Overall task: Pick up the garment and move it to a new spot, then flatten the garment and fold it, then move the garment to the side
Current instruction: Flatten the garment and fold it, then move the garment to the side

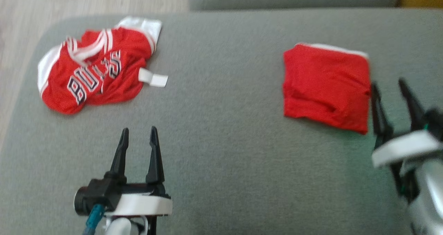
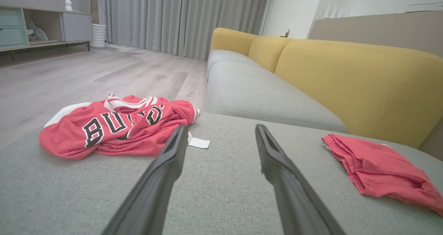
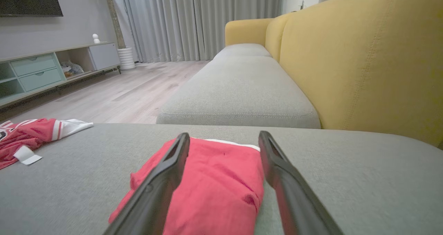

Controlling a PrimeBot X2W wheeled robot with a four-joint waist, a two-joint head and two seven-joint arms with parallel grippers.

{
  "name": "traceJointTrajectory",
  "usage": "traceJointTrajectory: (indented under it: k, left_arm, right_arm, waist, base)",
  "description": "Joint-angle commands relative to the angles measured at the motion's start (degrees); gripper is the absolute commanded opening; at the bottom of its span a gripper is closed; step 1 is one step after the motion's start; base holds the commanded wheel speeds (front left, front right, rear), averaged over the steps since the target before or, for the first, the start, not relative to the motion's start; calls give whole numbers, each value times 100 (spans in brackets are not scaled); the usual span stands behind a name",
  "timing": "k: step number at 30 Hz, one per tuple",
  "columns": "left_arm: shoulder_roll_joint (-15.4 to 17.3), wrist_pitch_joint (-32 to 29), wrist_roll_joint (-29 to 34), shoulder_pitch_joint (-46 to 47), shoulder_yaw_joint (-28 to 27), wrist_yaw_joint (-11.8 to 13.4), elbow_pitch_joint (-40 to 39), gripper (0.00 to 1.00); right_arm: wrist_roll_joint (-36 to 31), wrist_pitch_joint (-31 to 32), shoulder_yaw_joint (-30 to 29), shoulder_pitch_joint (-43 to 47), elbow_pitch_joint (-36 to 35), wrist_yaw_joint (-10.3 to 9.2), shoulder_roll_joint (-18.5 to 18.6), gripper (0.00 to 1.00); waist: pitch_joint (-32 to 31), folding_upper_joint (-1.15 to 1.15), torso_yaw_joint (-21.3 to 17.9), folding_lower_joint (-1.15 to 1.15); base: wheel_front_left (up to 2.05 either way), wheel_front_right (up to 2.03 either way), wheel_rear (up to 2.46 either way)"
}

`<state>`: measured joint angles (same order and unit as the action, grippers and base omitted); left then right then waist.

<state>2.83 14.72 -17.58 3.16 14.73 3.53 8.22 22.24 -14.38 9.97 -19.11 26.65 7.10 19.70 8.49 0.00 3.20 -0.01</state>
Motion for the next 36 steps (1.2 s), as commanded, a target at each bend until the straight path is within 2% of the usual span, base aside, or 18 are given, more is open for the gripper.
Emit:
traceJointTrajectory:
  k: [1,7,11,19,36]
  left_arm:
    - [5,28,95,33,-260,-28,-159,100]
    - [5,28,339,-513,-399,-140,-159,100]
    - [5,28,370,-799,-444,-111,-154,100]
    - [5,28,431,-1046,-489,-82,-99,100]
    - [5,28,486,-1065,-606,-147,-99,100]
  right_arm:
    - [-351,-61,-102,348,-487,39,-109,100]
    - [-1054,-61,-632,1644,-1395,39,-832,100]
    - [-1317,-62,-782,2174,-1743,39,-1089,100]
    - [-1478,-62,-863,2600,-2000,39,-1135,100]
    - [-1564,-62,-807,2777,-1932,39,-1139,100]
  waist:
    - [-501,0,-273,1]
    - [-964,0,-372,1]
    - [-1150,0,-382,1]
    - [-1295,0,-317,1]
    - [-1228,0,-295,1]
  base:
    - [0,0,0]
    - [0,0,0]
    - [0,0,0]
    - [0,0,0]
    - [0,0,0]
